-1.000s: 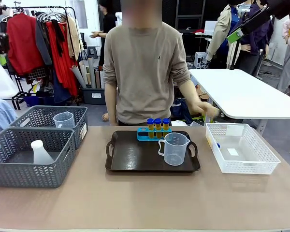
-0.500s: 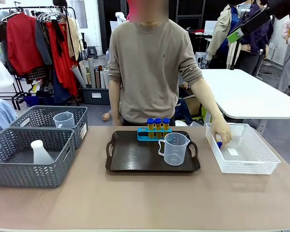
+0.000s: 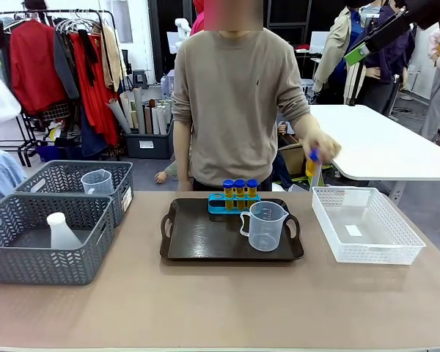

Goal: Prepare the laboratory tools.
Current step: Pick up one Small flask and place it on the Handle tray.

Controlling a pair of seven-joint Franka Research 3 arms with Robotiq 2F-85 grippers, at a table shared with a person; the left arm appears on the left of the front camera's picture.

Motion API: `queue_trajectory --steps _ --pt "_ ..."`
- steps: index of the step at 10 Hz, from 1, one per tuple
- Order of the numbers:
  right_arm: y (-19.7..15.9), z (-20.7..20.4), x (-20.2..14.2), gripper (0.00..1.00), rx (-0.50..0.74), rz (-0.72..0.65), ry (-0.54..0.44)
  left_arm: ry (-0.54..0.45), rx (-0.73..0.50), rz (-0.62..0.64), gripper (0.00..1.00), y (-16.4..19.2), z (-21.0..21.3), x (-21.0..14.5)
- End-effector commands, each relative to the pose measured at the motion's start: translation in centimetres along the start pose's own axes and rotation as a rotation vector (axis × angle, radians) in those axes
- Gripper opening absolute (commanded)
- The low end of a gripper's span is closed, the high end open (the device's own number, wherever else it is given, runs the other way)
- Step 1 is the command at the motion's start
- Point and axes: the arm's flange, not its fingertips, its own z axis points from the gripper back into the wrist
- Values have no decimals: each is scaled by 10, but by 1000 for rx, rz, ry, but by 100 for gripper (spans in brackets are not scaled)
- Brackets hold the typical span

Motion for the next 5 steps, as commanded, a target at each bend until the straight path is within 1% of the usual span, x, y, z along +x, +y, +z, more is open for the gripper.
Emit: queue_trajectory --steps 1,2,3,5 --pt "1 0 0 100 -1 5 -1 -36 9 -124 0 -20 52 29" --pt "1 0 0 100 -1 5 -1 -56 26 -175 0 -33 74 44" --pt "1 0 0 100 -1 5 -1 -130 8 -241 0 -52 95 56" --pt "1 0 0 100 -1 5 -1 -209 -5 -357 0 -93 118 86"
